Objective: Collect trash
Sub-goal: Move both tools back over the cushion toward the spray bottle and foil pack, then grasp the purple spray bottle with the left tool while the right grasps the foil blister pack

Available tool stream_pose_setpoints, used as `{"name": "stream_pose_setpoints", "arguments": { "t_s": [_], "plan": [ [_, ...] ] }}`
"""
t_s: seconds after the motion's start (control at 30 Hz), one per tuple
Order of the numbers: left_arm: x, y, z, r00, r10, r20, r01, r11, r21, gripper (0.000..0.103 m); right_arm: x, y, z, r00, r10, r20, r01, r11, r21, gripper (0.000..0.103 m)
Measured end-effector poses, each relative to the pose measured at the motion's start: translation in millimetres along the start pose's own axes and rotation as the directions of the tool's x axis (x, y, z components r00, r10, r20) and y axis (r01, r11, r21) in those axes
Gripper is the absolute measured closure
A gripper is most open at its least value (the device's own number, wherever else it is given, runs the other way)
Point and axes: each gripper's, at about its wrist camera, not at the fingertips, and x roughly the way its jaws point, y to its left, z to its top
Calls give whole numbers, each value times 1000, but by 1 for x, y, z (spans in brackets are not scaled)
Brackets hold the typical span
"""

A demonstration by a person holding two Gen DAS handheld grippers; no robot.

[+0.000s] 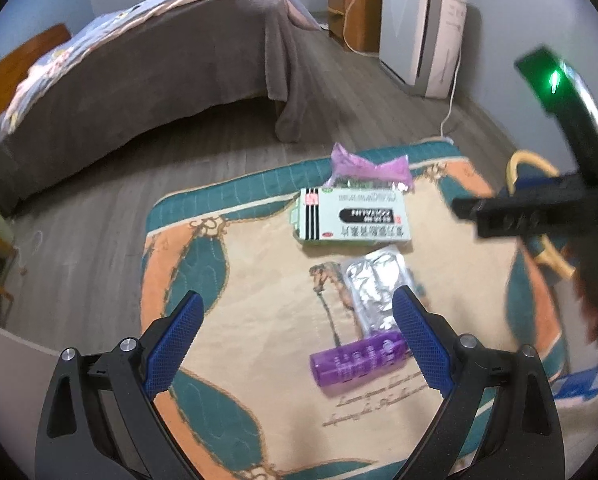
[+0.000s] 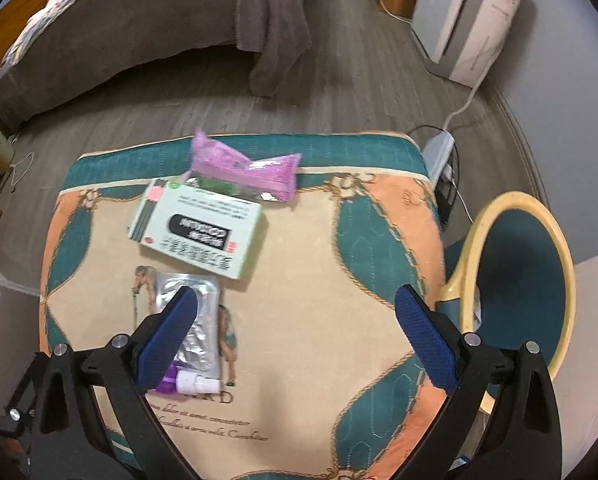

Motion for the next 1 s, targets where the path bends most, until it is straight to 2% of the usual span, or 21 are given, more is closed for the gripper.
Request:
{"name": "stream_pose_setpoints", "arguments": {
  "t_s": [0.1, 0.2, 0.33, 0.47, 0.6, 0.67, 0.77, 0.93, 1.0],
  "plan": [
    [10, -3, -7, 1000, 14, -22, -14, 1000, 17, 9, 1, -12, 1, 1000, 7, -5, -7, 999, 45, 6],
    [23, -6, -15, 998, -15, -65, 16, 1000, 18, 9, 0, -18, 0, 1000, 4, -18, -3, 999, 54, 6],
    [34, -19, -22, 992, -79, -93, 84, 995, 49, 9, -3, -22, -2, 1000, 9, -16, -8, 998, 62, 6],
    [45, -33, -28, 979, -156, -129, 167, 983, 80, 11, -6, -25, -4, 1000, 11, -12, -10, 999, 53, 6],
    [59, -46, -34, 971, -171, -166, 193, 973, 128, 16, -5, -33, -5, 1000, 8, -19, -7, 998, 61, 6],
    [68, -53, -38, 960, -192, -203, 222, 965, 137, 19, -5, -36, -6, 1000, 11, -22, -10, 998, 68, 6],
    [77, -66, -43, 958, -172, -229, 218, 957, 193, 20, -5, -37, -6, 1000, 18, -22, -16, 997, 72, 6],
    [91, -79, -55, 939, -153, -309, 233, 941, 243, 59, -4, -31, -6, 1000, 15, -26, -14, 999, 53, 6],
    [88, -84, -58, 936, -154, -317, 247, 928, 279, 66, -4, -29, -6, 1000, 11, -25, -10, 999, 41, 6]
  ]
}}
